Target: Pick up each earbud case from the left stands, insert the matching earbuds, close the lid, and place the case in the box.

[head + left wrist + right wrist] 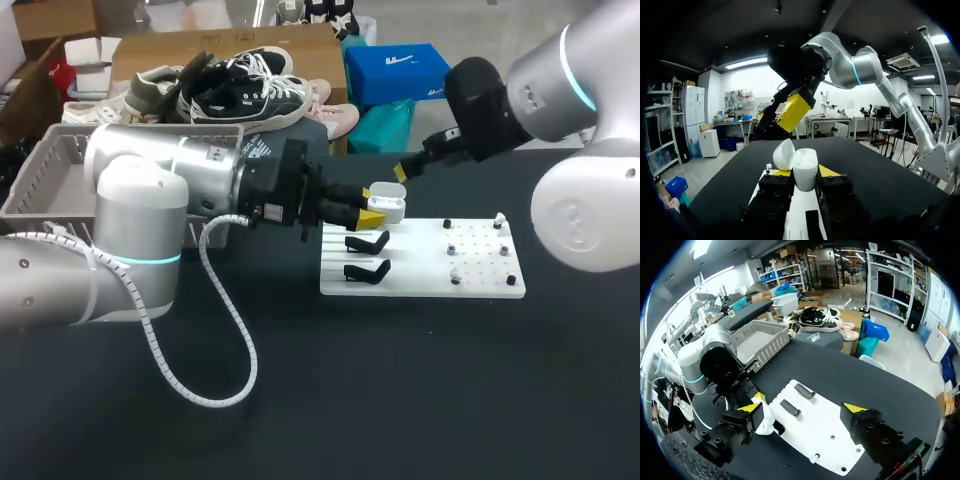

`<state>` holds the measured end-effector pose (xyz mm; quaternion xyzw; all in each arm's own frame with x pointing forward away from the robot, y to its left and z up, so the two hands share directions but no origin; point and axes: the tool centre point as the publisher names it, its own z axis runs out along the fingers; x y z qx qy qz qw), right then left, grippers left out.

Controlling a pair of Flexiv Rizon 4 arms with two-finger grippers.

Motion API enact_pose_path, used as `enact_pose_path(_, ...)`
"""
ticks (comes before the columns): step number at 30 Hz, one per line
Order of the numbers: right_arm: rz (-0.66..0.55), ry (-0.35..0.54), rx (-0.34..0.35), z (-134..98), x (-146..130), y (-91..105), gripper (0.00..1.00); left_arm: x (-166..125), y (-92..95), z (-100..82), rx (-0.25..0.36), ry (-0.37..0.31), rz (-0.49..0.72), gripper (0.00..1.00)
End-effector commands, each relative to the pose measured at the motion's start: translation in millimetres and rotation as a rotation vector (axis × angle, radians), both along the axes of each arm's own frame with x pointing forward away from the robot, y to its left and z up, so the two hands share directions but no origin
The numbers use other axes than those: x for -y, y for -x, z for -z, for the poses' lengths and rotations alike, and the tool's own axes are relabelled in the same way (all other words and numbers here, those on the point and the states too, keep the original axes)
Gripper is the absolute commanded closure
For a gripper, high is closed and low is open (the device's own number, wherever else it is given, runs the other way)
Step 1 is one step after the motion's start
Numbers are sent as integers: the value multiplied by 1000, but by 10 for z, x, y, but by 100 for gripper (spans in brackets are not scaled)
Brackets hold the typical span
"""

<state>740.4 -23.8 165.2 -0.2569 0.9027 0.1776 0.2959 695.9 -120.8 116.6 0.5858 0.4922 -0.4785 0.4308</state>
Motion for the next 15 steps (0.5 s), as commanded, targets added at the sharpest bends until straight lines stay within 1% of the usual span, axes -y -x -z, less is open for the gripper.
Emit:
enact_pose_path(1,89,89,37,-101,228,135,0,54,-44,-39,23,13,26,100)
enact_pose_path(5,139,123,34,-91,415,156,0,61,-52,-41,48,27,31,100)
enact_pose_path(8,166,163,30,-42,508,169,0,53,-68,-55,66,37,29,100)
enact_pose_path(12,185,256,28,55,615,154,0,38,-76,-67,91,34,21,100)
enact_pose_path(14,185,312,34,100,656,139,0,31,-77,-68,93,35,20,100)
enact_pose_path(15,186,331,24,136,690,120,0,31,-77,-68,93,35,20,100)
